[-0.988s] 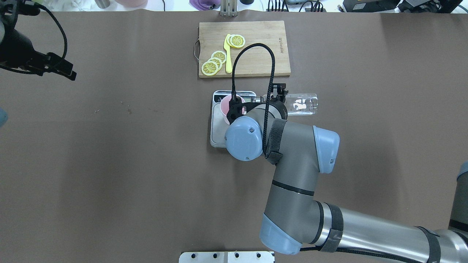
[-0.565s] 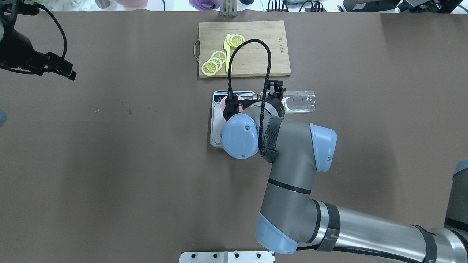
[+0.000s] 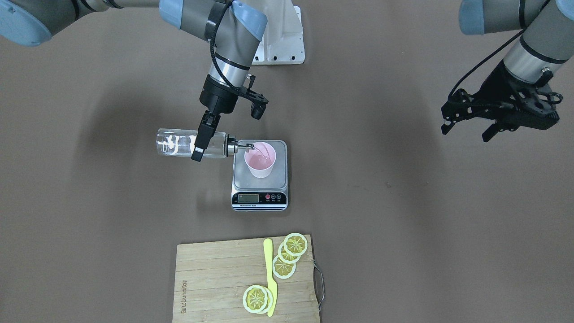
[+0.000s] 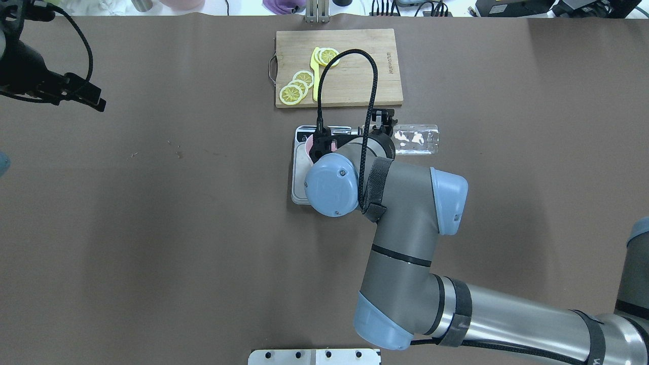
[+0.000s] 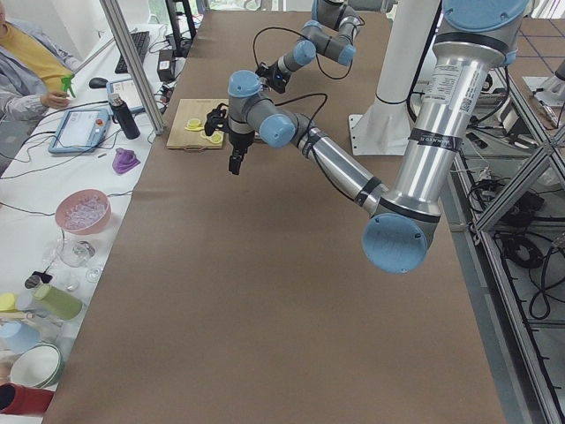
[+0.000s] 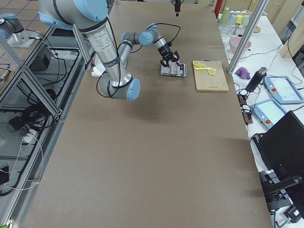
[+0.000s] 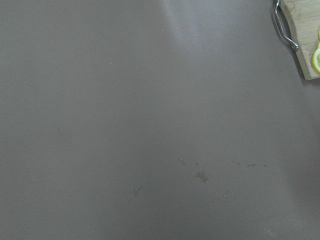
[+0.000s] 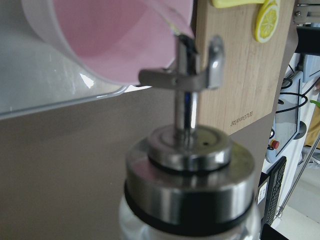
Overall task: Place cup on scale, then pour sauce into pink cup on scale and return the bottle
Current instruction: 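Tilt the sauce bottle spout over the pink cup with the right gripper, then tilt the bottle upright and carry it back with the right gripper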
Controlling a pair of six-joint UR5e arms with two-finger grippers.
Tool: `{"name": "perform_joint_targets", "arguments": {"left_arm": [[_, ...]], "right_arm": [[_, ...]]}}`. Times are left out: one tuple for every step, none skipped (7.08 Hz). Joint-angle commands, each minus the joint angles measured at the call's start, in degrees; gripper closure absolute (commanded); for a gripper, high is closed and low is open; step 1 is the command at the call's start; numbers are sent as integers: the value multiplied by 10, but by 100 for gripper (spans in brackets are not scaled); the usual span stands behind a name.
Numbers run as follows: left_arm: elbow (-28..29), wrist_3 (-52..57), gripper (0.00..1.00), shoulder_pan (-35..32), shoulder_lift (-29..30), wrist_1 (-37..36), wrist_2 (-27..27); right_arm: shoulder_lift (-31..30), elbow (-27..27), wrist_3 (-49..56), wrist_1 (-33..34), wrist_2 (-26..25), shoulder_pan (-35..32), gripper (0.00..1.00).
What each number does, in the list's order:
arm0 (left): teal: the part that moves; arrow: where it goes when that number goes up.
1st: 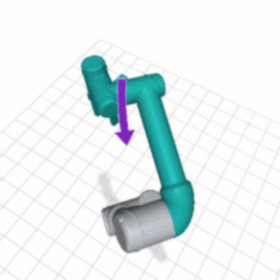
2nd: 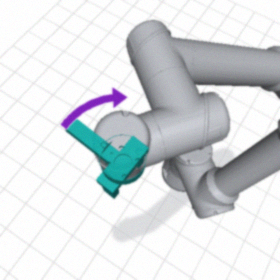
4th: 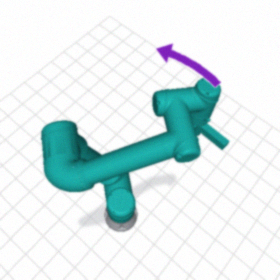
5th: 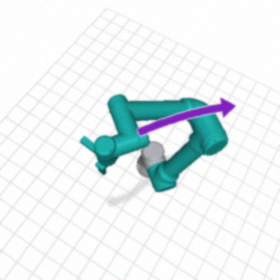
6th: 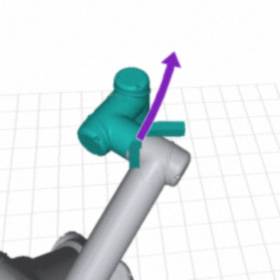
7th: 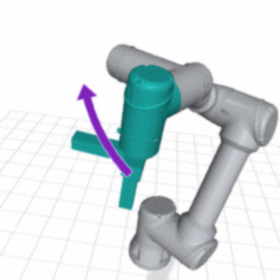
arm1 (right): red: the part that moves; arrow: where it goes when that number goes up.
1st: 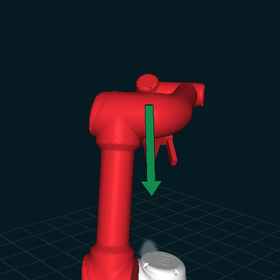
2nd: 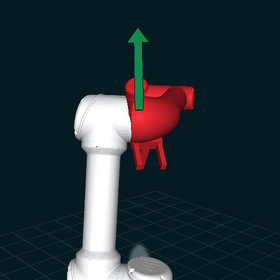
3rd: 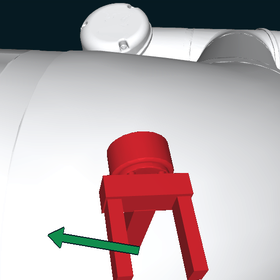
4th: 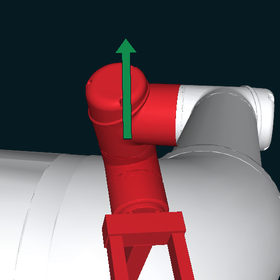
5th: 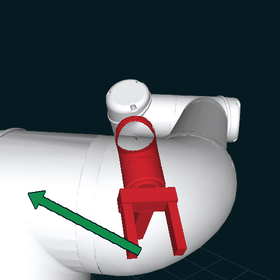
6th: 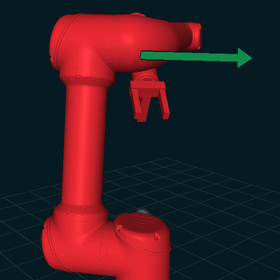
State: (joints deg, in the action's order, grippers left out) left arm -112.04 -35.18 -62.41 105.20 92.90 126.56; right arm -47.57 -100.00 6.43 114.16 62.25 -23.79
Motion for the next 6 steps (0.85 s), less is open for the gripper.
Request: {"name": "perform_joint_targets", "arguments": {"left_arm": [[1,0,3,0,0,0,0],[2,0,3,0,1,0,0],[2,0,3,0,1,0,0],[2,0,3,0,1,0,0],[2,0,3,0,0,0,0],[6,0,3,0,0,0,0]], "right_arm": [[-19,-3,-54,-66,4,-2,100],[-37,-6,-69,-112,5,-4,100],[-43,-19,-79,-125,17,-7,100],[-58,-47,-92,-126,26,-13,100],[-84,-67,-119,-137,26,-12,100],[-122,-124,-121,-137,30,-13,100]]}}
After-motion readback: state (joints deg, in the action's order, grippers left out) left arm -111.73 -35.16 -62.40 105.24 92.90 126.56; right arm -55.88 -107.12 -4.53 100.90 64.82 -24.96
